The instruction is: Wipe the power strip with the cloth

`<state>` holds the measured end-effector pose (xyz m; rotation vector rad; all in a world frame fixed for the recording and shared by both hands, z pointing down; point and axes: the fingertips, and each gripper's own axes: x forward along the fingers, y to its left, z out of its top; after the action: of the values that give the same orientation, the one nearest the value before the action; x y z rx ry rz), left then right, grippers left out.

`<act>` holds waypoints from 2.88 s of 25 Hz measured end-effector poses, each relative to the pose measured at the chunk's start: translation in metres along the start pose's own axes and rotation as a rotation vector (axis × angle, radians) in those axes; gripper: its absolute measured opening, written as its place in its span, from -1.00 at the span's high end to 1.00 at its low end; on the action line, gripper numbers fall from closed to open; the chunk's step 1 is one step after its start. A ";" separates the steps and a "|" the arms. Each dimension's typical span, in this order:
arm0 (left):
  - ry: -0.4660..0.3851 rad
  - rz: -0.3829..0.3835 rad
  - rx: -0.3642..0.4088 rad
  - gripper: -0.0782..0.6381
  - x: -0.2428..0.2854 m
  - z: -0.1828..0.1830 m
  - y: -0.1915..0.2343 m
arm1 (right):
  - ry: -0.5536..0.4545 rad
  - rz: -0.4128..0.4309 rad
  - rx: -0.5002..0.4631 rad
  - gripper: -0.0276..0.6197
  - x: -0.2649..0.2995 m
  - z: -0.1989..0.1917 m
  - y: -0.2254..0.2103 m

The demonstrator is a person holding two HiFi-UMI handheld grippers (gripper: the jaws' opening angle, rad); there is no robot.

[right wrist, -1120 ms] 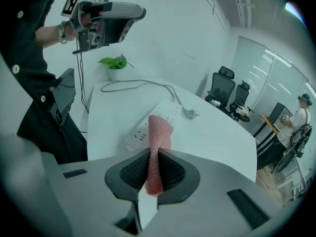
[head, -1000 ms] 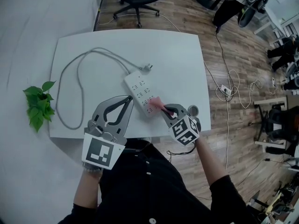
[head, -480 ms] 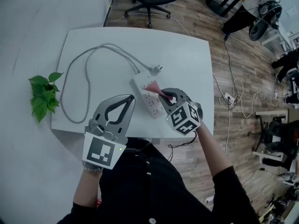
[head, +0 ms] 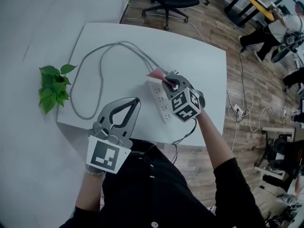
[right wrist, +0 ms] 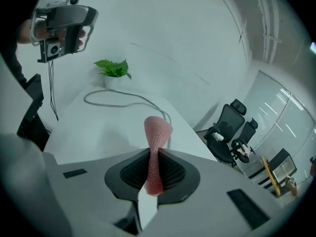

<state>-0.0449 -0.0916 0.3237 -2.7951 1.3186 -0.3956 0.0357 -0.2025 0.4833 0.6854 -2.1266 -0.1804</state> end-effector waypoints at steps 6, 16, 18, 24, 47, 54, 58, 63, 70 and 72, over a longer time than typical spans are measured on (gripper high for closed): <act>0.020 0.040 -0.019 0.75 -0.010 -0.009 0.012 | 0.019 0.024 -0.070 0.74 0.027 0.013 -0.005; 0.028 0.062 -0.025 0.75 -0.018 -0.014 0.018 | 0.079 0.083 -0.115 0.74 0.060 0.012 0.004; 0.030 0.067 -0.031 0.74 -0.019 -0.016 0.019 | 0.091 0.095 -0.110 0.74 0.063 0.008 0.010; 0.030 0.075 -0.039 0.75 -0.023 -0.020 0.020 | 0.118 0.142 -0.117 0.74 0.067 -0.005 0.030; 0.023 0.020 -0.029 0.75 -0.015 -0.017 0.001 | 0.112 0.210 -0.046 0.74 0.030 -0.037 0.079; 0.013 -0.004 -0.018 0.75 -0.010 -0.012 -0.005 | 0.106 0.209 -0.015 0.74 0.012 -0.048 0.093; 0.008 -0.020 -0.014 0.75 -0.008 -0.012 -0.009 | 0.105 0.206 0.001 0.74 0.003 -0.055 0.100; 0.006 -0.039 -0.010 0.75 -0.003 -0.010 -0.015 | 0.107 0.208 0.008 0.74 -0.011 -0.065 0.111; 0.000 -0.076 -0.004 0.74 0.005 -0.007 -0.027 | 0.110 0.205 0.019 0.74 -0.031 -0.078 0.128; -0.002 -0.087 -0.001 0.75 0.007 -0.006 -0.029 | 0.112 0.201 0.032 0.74 -0.036 -0.082 0.132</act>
<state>-0.0196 -0.0777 0.3349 -2.8604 1.2000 -0.3944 0.0636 -0.0632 0.5559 0.4842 -2.0792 0.0020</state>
